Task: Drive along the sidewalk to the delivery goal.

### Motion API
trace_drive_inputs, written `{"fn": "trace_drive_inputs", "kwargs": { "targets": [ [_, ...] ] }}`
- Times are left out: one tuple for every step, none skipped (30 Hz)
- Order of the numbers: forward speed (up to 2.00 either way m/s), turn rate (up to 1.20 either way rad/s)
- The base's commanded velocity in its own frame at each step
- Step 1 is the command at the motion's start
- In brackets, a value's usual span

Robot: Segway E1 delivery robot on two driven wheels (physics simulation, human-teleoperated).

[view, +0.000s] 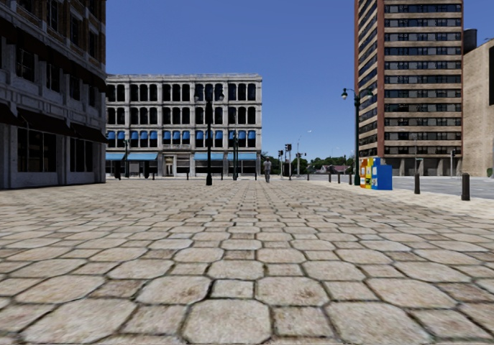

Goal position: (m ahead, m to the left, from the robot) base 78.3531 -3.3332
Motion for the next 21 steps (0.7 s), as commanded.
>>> {"fn": "trace_drive_inputs", "kwargs": {
  "targets": [
    [2.0,0.0],
    [2.0,0.0],
    [2.0,0.0],
    [2.0,0.0],
    [2.0,0.0],
    [2.0,0.0],
    [2.0,0.0],
    [2.0,0.0],
    [2.0,0.0],
    [2.0,0.0],
    [2.0,0.0],
    [2.0,0.0],
    [2.0,0.0],
    [2.0,0.0],
    [2.0,0.0],
    [2.0,0.0],
    [2.0,0.0],
    [2.0,0.0],
    [2.0,0.0],
    [2.0,0.0],
    [2.0,0.0]
  ]
}}
